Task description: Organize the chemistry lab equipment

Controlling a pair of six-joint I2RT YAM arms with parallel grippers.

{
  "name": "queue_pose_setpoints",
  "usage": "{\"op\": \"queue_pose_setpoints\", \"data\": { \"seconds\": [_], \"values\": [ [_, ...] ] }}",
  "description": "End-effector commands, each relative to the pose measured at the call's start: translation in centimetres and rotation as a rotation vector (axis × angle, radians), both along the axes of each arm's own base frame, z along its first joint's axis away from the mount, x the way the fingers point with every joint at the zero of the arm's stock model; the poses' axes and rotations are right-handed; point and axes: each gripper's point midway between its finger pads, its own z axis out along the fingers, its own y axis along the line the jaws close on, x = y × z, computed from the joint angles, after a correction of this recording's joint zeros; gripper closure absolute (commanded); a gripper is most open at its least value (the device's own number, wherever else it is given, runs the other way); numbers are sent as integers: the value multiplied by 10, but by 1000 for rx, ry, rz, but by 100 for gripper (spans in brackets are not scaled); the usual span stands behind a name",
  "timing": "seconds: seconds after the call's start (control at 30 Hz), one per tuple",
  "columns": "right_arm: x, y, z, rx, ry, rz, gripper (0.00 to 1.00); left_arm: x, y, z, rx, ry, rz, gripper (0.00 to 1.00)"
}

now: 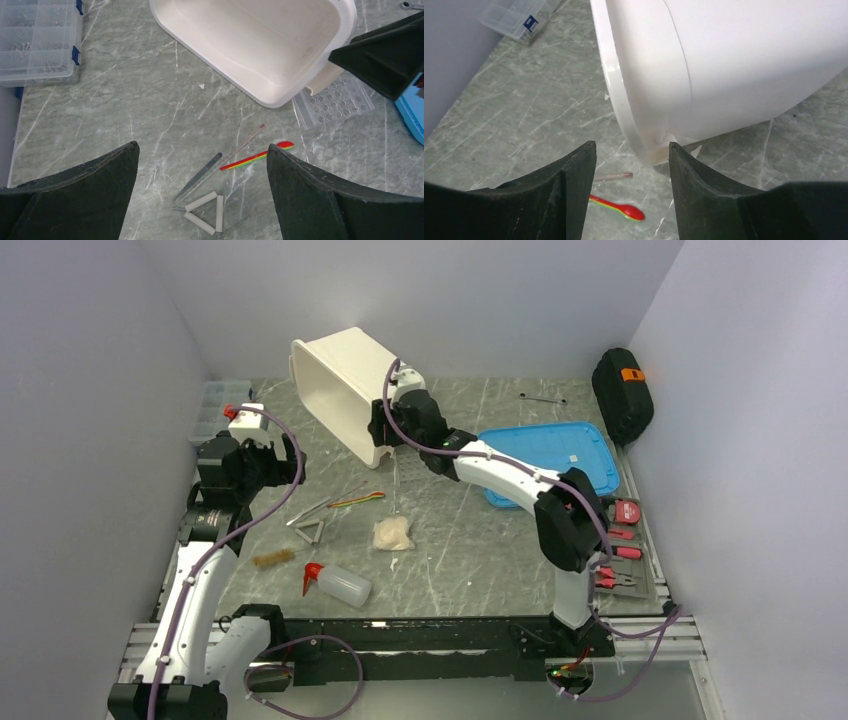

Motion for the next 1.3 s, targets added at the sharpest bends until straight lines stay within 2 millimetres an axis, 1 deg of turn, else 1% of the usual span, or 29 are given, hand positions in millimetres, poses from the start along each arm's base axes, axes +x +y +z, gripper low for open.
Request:
{"op": "queue_pose_setpoints", "data": {
  "seconds": [0.0, 0.2, 0.27, 0.37, 0.47, 0.57, 0.63, 0.77, 0.8, 0.87, 0.9, 1.03, 1.2, 1.27],
  "values": [
    [15, 14, 18, 26, -60, 5, 44, 1, 0, 21, 5, -58, 4, 1],
    [29, 18, 4, -30, -88, -63, 52, 1, 0, 21, 5, -59, 3, 1],
    [32, 18, 2, -39, -99, -104, 56, 1, 0, 21, 5, -58, 4, 1],
    [37, 13, 1, -54, -124, -201, 62, 1, 0, 21, 5, -57, 3, 1],
    [40, 11, 2, -64, -154, -274, 65, 2, -1, 20, 4, -55, 1, 1],
    [44, 9, 4, -78, -184, -343, 70, 2, -1, 19, 4, -54, 1, 1],
    [44, 7, 10, -74, -200, -375, 76, 2, -1, 19, 6, -54, 1, 1],
    [44, 9, 25, -32, -204, -387, 83, 1, -2, 20, 7, -56, -1, 1],
    [43, 9, 28, -25, -202, -385, 87, 1, -2, 20, 7, -56, -1, 1],
    [42, 10, 35, -8, -198, -376, 98, 1, -2, 20, 9, -57, -1, 1],
    [40, 12, 39, 3, -195, -366, 100, 1, -1, 21, 10, -58, 0, 1],
    [33, 20, 46, 25, -156, -302, 100, 1, 2, 21, 23, -60, 16, 1],
    [24, 18, 64, 86, -102, -237, 100, 0, 3, 22, 31, -60, 23, 1],
    [21, 15, 66, 130, -40, -191, 100, 0, 3, 21, 28, -57, 25, 1]
  ]
}}
